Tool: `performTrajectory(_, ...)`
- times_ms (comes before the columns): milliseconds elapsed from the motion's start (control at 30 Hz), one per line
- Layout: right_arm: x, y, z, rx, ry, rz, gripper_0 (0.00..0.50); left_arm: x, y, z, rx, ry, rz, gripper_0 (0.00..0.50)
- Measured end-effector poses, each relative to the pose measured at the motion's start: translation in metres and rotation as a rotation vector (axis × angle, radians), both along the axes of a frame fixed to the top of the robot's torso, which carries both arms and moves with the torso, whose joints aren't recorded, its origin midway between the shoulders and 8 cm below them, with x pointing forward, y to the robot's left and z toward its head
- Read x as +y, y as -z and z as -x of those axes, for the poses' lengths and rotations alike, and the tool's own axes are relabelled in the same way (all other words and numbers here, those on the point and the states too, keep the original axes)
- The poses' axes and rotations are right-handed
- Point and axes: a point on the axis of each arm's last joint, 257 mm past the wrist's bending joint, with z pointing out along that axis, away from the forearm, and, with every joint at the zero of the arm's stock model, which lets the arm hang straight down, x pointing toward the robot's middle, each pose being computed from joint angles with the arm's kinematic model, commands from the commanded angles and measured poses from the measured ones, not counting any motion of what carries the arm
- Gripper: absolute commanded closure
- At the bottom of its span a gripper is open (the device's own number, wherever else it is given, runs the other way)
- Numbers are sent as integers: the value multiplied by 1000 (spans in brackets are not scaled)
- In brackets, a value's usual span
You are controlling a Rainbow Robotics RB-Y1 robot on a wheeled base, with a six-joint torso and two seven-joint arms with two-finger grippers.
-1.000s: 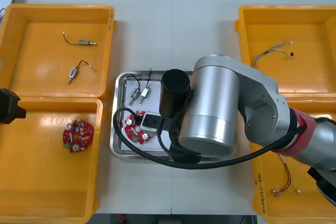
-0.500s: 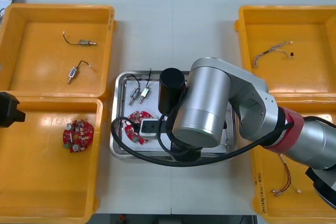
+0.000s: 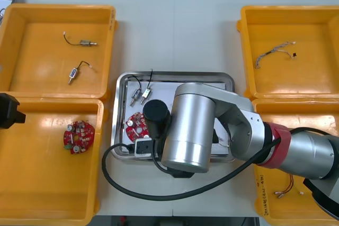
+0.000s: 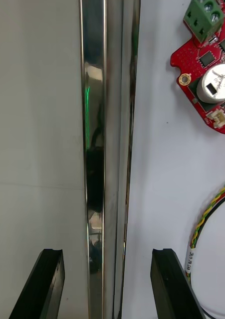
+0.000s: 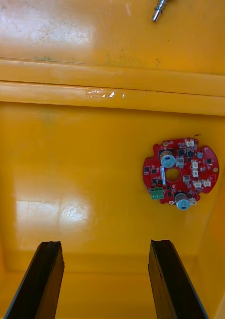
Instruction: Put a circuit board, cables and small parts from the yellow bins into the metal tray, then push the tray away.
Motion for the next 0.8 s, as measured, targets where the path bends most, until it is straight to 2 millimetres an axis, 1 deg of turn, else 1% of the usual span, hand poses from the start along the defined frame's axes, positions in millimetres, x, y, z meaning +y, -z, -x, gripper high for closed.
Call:
performTrajectory(300,1,9,6,-13,-27,22,0,0,0,0,0,0,0,0)
performTrajectory(600,3,9,0,-44,-20,16,0,0,0,0,0,0,0,0)
performTrajectory(800,4,11,0,-48,-19,16,0,0,0,0,0,0,0,0)
